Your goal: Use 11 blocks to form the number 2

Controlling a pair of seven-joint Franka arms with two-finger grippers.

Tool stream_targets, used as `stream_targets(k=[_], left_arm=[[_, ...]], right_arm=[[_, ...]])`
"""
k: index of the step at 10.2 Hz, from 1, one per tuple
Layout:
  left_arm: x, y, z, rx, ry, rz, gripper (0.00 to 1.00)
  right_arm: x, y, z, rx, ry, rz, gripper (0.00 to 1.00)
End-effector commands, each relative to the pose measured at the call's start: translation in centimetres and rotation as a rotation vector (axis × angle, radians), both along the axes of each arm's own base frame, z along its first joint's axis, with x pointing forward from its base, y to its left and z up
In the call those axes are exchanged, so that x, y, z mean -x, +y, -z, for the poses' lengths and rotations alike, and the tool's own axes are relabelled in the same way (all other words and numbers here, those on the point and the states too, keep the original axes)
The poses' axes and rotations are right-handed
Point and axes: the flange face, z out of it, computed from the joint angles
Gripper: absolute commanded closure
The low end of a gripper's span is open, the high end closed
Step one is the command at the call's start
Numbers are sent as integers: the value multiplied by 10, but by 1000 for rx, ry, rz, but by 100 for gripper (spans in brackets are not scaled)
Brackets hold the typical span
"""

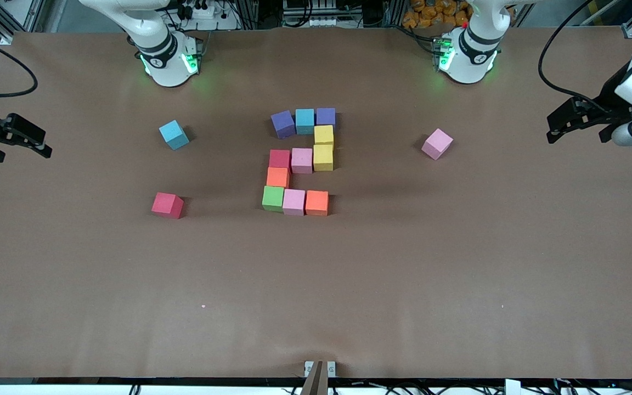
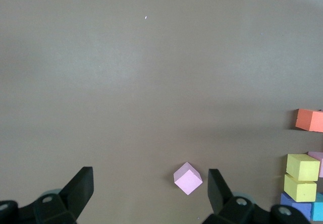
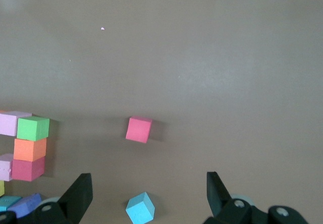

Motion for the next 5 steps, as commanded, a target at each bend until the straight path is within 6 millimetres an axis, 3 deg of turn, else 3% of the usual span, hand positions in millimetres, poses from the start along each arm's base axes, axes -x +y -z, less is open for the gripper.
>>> stream_targets(k=[1,5], left_arm=[[0,3,-4,23,8,13,0],[1,2,-4,27,11,15,0]], right_arm=[[-1,-5,-5,5,2,8,0],[5,-3,-21,13,19,-1,0]])
